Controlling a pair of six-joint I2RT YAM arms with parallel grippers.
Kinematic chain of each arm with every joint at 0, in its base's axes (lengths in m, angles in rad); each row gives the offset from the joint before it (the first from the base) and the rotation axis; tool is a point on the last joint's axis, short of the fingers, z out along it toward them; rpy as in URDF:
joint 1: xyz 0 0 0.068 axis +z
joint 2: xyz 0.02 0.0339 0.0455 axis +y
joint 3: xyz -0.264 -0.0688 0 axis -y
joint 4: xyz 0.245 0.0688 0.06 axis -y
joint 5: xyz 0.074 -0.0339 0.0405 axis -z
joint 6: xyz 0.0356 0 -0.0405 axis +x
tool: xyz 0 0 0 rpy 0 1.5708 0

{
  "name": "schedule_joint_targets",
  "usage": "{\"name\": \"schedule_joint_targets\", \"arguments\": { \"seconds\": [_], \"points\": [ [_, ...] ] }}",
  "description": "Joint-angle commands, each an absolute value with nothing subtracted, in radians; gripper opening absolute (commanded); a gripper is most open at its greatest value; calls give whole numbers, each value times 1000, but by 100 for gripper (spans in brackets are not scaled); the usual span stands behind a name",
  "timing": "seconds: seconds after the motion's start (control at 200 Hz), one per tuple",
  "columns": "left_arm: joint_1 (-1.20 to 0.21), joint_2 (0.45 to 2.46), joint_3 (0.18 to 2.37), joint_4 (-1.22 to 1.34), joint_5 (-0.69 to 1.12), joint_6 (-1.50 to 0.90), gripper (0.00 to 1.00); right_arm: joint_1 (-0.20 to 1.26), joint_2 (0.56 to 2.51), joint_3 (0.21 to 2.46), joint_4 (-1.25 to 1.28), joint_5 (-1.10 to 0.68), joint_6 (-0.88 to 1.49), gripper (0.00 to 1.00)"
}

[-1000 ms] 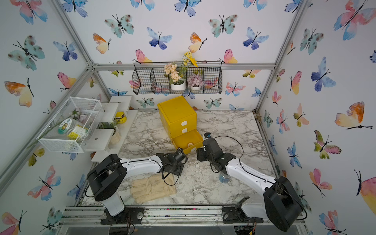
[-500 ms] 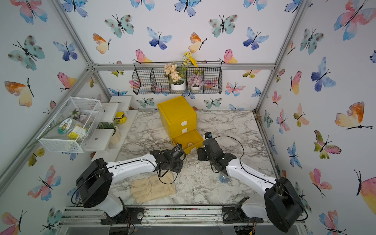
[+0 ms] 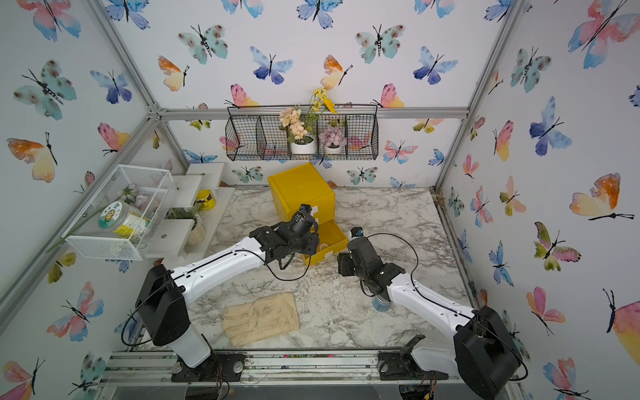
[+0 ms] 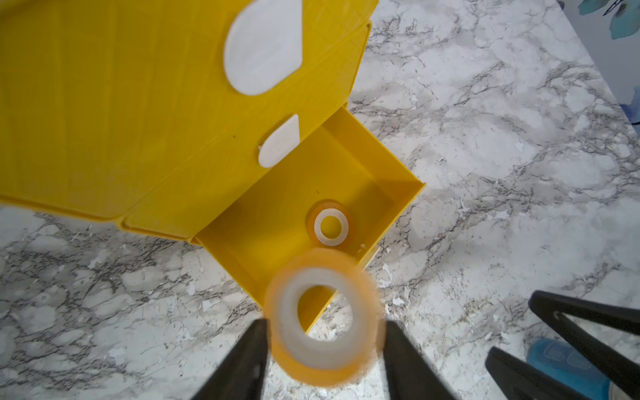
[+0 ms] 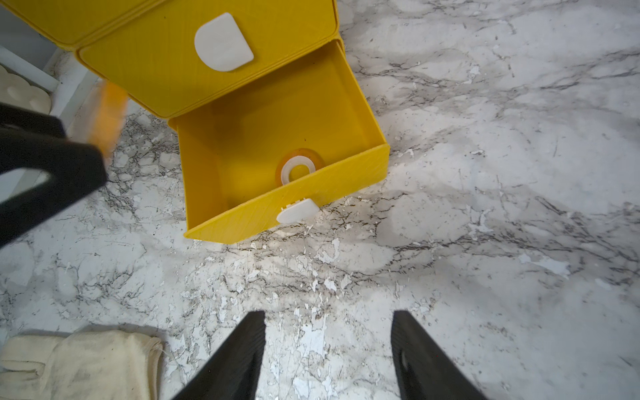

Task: Place the transparent tape into the drawer according to color
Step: Place the tape in the drawer.

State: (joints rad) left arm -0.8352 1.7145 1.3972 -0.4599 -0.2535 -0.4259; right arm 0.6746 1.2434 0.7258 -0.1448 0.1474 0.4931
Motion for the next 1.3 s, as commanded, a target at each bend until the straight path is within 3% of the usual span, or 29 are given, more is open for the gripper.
{"name": "schedule_joint_targets", "arguments": {
  "seconds": [0.0,0.275,0.626,1.031,1.291],
  "points": [
    [-838,1772,1407,-391,-330,-411,54,673,1215,710,-145,173,507,63],
    [-838,1852,1380,-317,-361,-444,55,673,1203,695,-145,169,507,63],
    [-840,1724,1311,-322,-306,-470,59,674,1191,685,-125,154,509,63],
    [-810,1479,1193,-321,-286,-512,81,673,1197,658,-93,133,523,64],
    [-699,1356,1158,-306,-218,-514,88,673,1208,640,-78,118,531,64]
  ]
}}
